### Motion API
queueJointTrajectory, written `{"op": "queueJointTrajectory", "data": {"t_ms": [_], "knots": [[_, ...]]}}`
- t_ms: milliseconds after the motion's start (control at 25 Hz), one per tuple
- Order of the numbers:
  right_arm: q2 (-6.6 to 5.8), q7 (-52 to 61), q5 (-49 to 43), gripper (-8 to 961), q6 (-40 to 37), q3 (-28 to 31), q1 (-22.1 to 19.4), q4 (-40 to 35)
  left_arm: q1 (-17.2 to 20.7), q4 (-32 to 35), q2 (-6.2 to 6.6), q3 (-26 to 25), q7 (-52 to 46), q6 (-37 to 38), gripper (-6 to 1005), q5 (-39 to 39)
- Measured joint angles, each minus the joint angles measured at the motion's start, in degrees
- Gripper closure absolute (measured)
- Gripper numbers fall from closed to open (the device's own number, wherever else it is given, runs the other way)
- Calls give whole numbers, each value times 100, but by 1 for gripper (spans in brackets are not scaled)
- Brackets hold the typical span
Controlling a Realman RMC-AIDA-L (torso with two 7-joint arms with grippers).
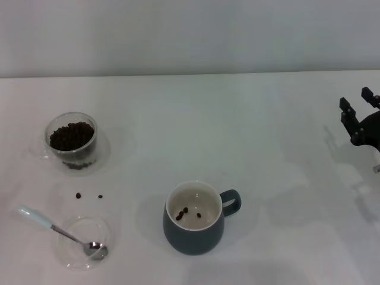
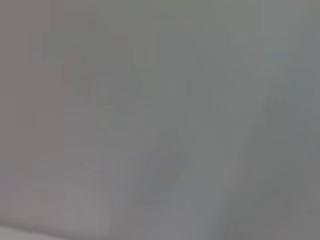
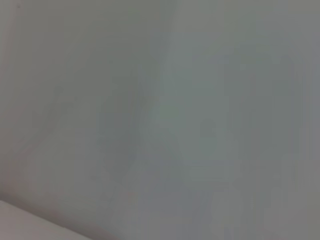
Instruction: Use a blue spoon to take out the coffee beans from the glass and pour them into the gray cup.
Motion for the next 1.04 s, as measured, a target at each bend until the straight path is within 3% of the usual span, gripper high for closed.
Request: {"op": "queueJointTrajectory", "data": {"t_ms": [440, 680, 1040], "knots": [[15, 56, 32, 489, -19, -598, -207, -45, -49, -924, 18, -45, 2568, -300, 335, -1474], [31, 275, 39, 489, 262, -913, -225, -202, -197, -1094, 50, -92, 3111, -817, 333, -1791], [40, 273, 136, 489, 420, -866, -211, -260, -388, -1119, 51, -131, 3282, -1016, 333, -1868]]}}
